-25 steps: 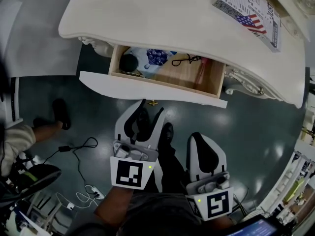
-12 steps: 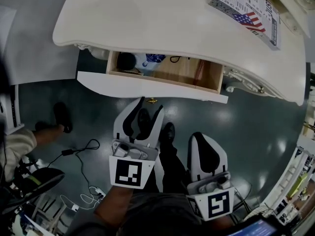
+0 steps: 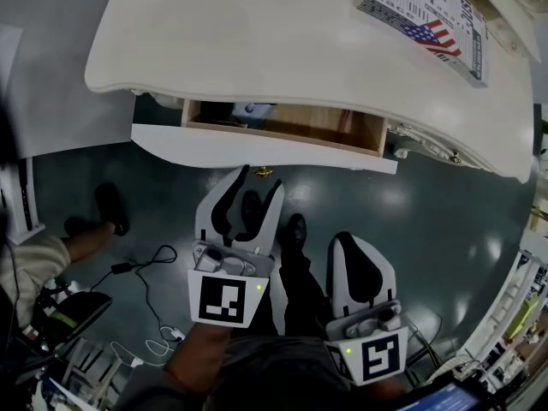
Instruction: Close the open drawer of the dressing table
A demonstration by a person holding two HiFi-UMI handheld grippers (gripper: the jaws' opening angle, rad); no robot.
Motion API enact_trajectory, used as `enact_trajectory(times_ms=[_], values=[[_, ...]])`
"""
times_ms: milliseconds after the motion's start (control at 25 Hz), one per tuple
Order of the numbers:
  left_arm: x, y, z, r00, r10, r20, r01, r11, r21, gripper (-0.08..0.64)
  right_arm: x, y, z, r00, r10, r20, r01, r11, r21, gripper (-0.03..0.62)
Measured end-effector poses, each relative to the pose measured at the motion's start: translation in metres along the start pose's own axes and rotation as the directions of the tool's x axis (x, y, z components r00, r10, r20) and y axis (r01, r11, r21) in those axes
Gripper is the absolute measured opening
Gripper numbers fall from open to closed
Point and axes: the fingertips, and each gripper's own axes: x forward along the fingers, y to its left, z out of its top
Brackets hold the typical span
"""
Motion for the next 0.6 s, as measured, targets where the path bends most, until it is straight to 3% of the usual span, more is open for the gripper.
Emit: enact_trajectory(times_ms=[600], values=[[0.015,0.007,0.007,1.000,-0.019,0.000,0.019,1.000,0.017,0.183,0.009,-0.006,0.006,1.000,-0.024,0.010,0.023,1.000,0.021,0.015]])
